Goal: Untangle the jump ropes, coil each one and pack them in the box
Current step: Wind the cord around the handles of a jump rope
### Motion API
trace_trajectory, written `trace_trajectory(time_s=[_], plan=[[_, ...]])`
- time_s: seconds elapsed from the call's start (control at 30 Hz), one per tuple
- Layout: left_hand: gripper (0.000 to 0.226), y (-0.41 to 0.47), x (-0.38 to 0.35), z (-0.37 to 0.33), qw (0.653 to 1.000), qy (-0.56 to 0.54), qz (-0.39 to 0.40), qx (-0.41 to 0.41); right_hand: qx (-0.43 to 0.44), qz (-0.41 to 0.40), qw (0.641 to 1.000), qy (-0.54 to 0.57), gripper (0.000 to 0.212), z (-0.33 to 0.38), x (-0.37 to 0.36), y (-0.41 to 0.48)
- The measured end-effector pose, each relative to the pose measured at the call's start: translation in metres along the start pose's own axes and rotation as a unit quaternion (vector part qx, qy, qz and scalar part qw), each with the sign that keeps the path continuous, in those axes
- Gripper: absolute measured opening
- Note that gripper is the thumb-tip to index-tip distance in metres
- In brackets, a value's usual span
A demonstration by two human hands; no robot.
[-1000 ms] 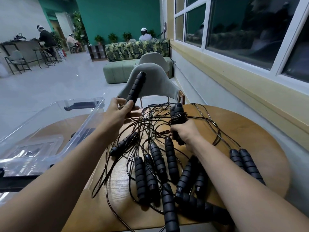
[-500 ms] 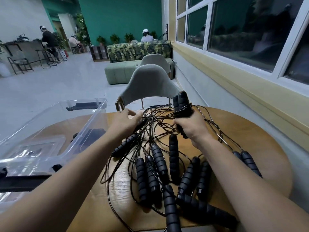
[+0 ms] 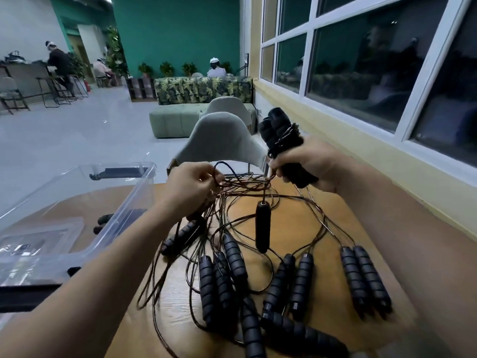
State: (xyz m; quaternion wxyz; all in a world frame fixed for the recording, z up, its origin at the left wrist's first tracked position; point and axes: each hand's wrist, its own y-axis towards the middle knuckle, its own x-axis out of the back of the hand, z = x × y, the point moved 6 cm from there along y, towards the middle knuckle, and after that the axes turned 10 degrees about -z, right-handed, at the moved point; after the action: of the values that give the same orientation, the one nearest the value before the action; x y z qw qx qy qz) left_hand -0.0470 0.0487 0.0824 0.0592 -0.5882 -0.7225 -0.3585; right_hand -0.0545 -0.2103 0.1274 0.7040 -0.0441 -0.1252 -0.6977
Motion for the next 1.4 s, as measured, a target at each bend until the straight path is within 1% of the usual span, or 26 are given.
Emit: trace_trajectory(time_s=[0.03, 0.1, 0.13, 0.17, 0.2, 0.23, 0.27, 0.37, 0.4, 0.47, 0.53, 0.57, 0.6, 0.67, 0.73, 0.83, 0.87, 0.93, 1.03, 1.07, 1.1, 1.17, 1.27, 1.33, 1.4], plan=[[0.018, 0.006, 0.003, 0.009, 1.0, 0.015, -0.026, 0.008, -0.011, 0.01, 1.0, 0.01, 0.025, 0.003, 0.003, 0.0], [0.013, 0.011, 0.005, 0.019, 0.994, 0.1, -0.049, 0.014, -0.023, 0.029, 0.999, 0.027, 0.025, 0.008, 0.005, 0.001], [0.02, 0.01, 0.007, 0.019, 0.99, 0.124, -0.061, 0.02, -0.025, 0.038, 0.999, 0.028, 0.029, 0.01, 0.004, 0.002], [0.033, 0.008, 0.007, 0.018, 0.989, 0.123, -0.073, 0.024, -0.025, 0.044, 0.998, 0.021, 0.032, 0.011, 0.002, 0.003], [0.041, 0.007, 0.006, 0.015, 0.99, 0.108, -0.082, 0.025, -0.025, 0.046, 0.999, 0.011, 0.033, 0.012, 0.0, 0.003], [0.044, 0.005, 0.006, 0.01, 0.991, 0.091, -0.092, 0.014, -0.026, 0.049, 0.998, -0.001, 0.033, 0.013, -0.003, 0.002], [0.041, 0.001, 0.005, 0.001, 0.992, 0.074, -0.099, -0.008, -0.028, 0.052, 0.998, -0.009, 0.033, 0.014, -0.005, 0.001], [0.015, -0.017, -0.004, -0.029, 0.989, 0.017, -0.117, -0.094, -0.026, 0.065, 0.998, -0.005, 0.035, 0.017, -0.013, -0.001], [0.01, -0.026, -0.008, -0.041, 0.987, -0.003, -0.115, -0.114, -0.028, 0.069, 0.997, -0.003, 0.034, 0.017, -0.016, -0.001], [0.023, -0.044, -0.018, -0.057, 0.984, -0.029, -0.105, -0.138, -0.026, 0.073, 0.997, 0.0, 0.032, 0.019, -0.021, -0.002], [0.036, -0.057, -0.028, -0.064, 0.988, -0.03, -0.089, -0.124, -0.016, 0.074, 0.997, 0.009, 0.025, 0.023, -0.025, -0.004], [0.039, -0.06, -0.033, -0.062, 0.991, -0.032, -0.076, -0.106, -0.011, 0.073, 0.997, 0.018, 0.021, 0.024, -0.027, -0.004], [0.039, -0.062, -0.038, -0.059, 0.994, -0.039, -0.06, -0.084, -0.006, 0.073, 0.997, 0.03, 0.018, 0.026, -0.028, -0.004], [0.03, -0.062, -0.043, -0.05, 0.996, -0.069, -0.032, -0.044, 0.003, 0.076, 0.996, 0.049, 0.02, 0.029, -0.029, -0.003], [0.021, -0.059, -0.045, -0.04, 0.995, -0.093, -0.01, -0.023, 0.005, 0.077, 0.995, 0.061, 0.022, 0.03, -0.029, -0.002], [0.016, -0.058, -0.05, -0.022, 0.99, -0.134, 0.033, 0.016, -0.001, 0.074, 0.993, 0.087, 0.012, 0.032, -0.028, -0.002], [0.012, -0.058, -0.052, -0.017, 0.989, -0.138, 0.04, 0.023, 0.001, 0.071, 0.993, 0.091, 0.012, 0.033, -0.027, -0.001], [0.008, -0.059, -0.054, -0.01, 0.993, -0.109, 0.048, 0.013, 0.019, 0.051, 0.995, 0.079, 0.016, 0.037, -0.023, 0.001], [0.013, -0.058, -0.051, -0.002, 0.998, -0.024, 0.053, -0.007, 0.04, 0.016, 0.997, 0.063, 0.018, 0.043, -0.015, 0.002], [0.014, -0.056, -0.048, 0.001, 0.998, -0.022, 0.052, -0.001, 0.04, 0.016, 0.997, 0.064, 0.018, 0.044, -0.014, 0.002], [0.015, -0.055, -0.046, 0.003, 0.998, -0.039, 0.053, 0.007, 0.039, 0.019, 0.997, 0.065, 0.017, 0.045, -0.014, 0.0], [0.02, -0.055, -0.045, -0.001, 0.991, -0.113, 0.063, 0.024, 0.034, 0.023, 0.997, 0.06, 0.015, 0.044, -0.017, -0.002], [0.032, -0.06, -0.046, -0.018, 0.966, -0.236, 0.09, 0.05, 0.029, 0.025, 0.997, 0.067, 0.015, 0.042, -0.023, -0.003], [0.034, -0.06, -0.046, -0.022, 0.963, -0.24, 0.111, 0.056, 0.032, 0.027, 0.997, 0.068, 0.016, 0.042, -0.026, -0.003], [0.041, -0.06, -0.043, -0.016, 0.969, -0.189, 0.148, 0.049, 0.036, 0.026, 0.997, 0.063, 0.017, 0.043, -0.026, -0.004]])
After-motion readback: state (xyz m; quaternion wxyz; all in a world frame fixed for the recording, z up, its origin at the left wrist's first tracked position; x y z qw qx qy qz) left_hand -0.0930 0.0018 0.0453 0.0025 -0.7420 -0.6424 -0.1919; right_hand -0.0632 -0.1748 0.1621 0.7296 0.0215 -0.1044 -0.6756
